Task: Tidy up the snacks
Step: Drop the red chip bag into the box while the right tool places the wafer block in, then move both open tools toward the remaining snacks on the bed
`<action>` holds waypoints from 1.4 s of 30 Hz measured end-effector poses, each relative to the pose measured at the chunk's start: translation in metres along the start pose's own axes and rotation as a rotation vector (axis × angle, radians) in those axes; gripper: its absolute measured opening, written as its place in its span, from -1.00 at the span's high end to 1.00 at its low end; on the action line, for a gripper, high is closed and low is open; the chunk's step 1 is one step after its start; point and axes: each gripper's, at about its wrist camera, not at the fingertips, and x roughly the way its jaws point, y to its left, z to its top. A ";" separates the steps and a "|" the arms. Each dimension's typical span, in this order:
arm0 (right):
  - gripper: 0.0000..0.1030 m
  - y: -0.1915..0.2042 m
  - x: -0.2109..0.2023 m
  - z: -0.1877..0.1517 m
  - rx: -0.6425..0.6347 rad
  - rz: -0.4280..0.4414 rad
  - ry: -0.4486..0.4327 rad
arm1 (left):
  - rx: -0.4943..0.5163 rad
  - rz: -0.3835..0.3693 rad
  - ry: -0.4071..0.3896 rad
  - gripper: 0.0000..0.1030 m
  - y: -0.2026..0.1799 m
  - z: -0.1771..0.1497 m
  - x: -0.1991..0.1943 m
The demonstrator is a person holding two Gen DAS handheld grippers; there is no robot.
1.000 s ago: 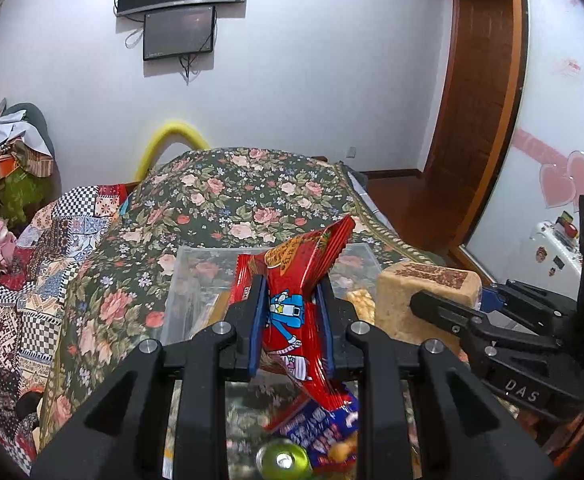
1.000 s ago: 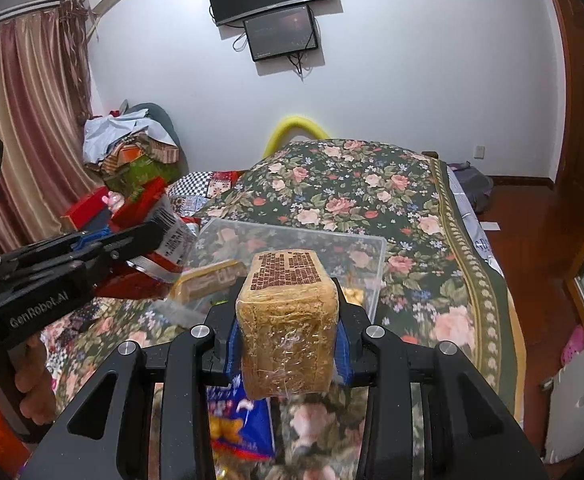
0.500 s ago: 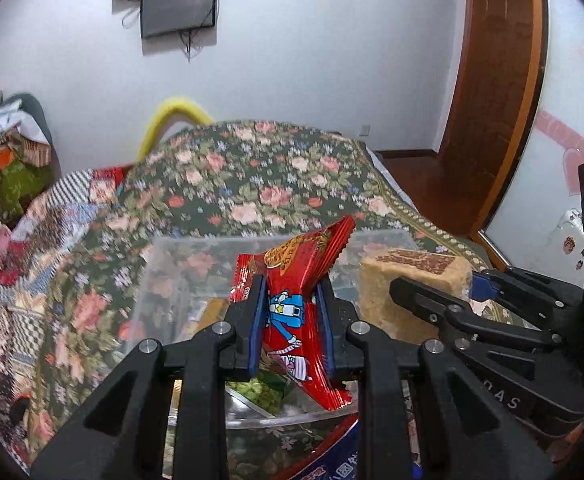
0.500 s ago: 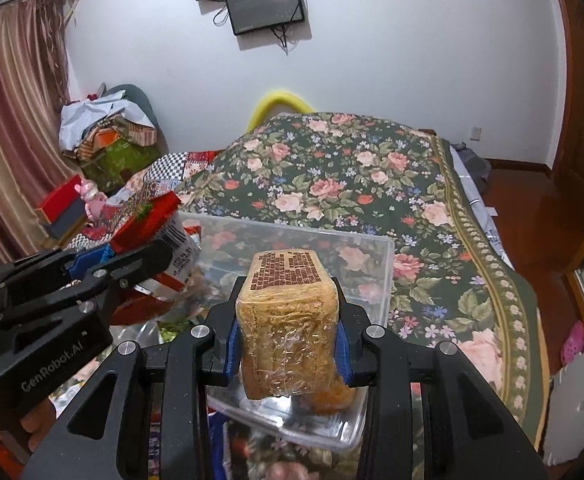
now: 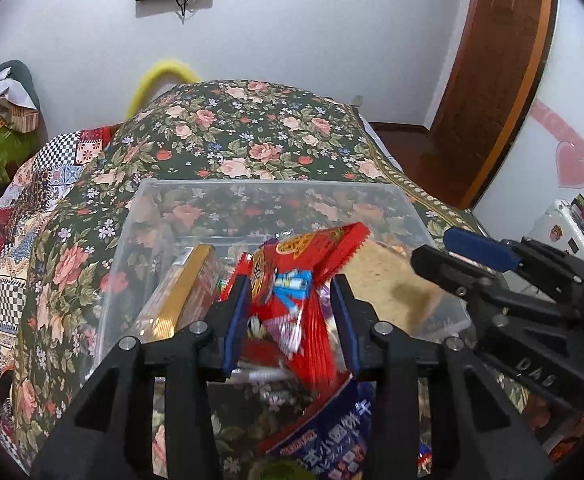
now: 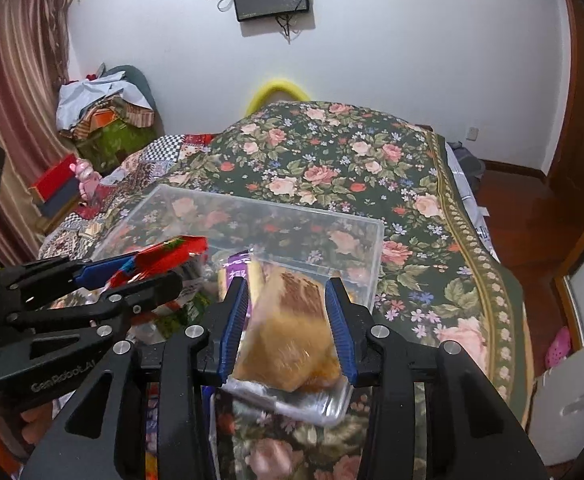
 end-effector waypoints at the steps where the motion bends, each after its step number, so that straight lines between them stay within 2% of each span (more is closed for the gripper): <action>1: 0.29 0.000 -0.004 -0.001 -0.002 0.001 -0.004 | 0.002 -0.007 -0.003 0.11 -0.001 -0.001 -0.005; 4: 0.28 0.001 -0.019 -0.003 -0.010 0.005 -0.018 | 0.005 -0.022 -0.028 -0.12 -0.002 -0.003 -0.024; 7: 0.25 0.002 -0.035 -0.008 -0.013 0.011 -0.032 | 0.016 -0.028 -0.048 -0.14 -0.002 -0.006 -0.048; 11: 0.09 -0.001 -0.057 -0.020 -0.015 0.008 -0.052 | 0.010 -0.027 -0.056 -0.22 0.005 -0.013 -0.075; 19: 0.08 -0.011 -0.091 -0.060 -0.001 -0.003 -0.029 | -0.010 0.009 -0.052 -0.33 0.023 -0.051 -0.117; 27: 0.05 -0.019 -0.104 -0.117 0.056 -0.019 0.072 | -0.019 0.008 0.027 -0.34 0.027 -0.109 -0.127; 31: -0.02 -0.020 -0.100 -0.145 0.115 0.003 0.136 | 0.001 0.005 0.058 -0.34 0.023 -0.137 -0.129; 39: -0.04 -0.013 -0.078 -0.166 0.152 0.028 0.225 | -0.028 -0.027 0.125 -0.37 0.029 -0.168 -0.117; 42: -0.15 -0.012 -0.068 -0.163 0.154 0.022 0.236 | -0.036 -0.034 0.141 -0.37 0.031 -0.174 -0.110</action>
